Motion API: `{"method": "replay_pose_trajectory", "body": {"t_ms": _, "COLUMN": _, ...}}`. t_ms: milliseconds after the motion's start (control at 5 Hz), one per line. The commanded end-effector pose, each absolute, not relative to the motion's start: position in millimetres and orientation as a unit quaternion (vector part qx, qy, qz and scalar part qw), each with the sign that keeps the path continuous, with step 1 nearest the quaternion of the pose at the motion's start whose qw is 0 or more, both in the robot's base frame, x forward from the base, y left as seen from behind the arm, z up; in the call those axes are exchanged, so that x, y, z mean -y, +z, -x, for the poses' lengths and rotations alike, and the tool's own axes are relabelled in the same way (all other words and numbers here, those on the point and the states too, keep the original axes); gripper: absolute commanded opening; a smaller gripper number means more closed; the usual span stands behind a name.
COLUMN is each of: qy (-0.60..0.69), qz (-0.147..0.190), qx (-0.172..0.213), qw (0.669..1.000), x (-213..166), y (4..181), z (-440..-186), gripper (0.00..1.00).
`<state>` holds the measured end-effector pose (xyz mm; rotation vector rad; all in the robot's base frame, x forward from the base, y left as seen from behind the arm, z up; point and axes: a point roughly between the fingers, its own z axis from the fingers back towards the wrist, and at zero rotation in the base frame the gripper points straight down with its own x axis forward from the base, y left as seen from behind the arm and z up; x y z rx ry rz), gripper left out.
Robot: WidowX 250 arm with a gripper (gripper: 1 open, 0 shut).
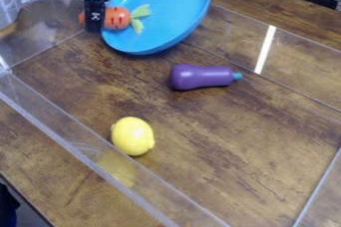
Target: Put the carrot on the blue tray
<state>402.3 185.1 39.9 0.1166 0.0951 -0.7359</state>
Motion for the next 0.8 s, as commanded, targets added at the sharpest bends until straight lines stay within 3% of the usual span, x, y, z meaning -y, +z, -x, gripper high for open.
{"method": "replay_pose_trajectory", "body": {"t_ms": 0, "qy": -0.321, "qz": -0.082, "qx": -0.028, "qw": 0.943, "x": -191.2, "y": 61.6, "z": -412.4, "gripper": 0.0}}
{"method": "replay_pose_trajectory", "body": {"t_ms": 600, "qy": -0.242, "qz": -0.089, "qx": -0.039, "qw": 0.965, "x": -191.0, "y": 69.5, "z": -413.1, "gripper": 0.0}}
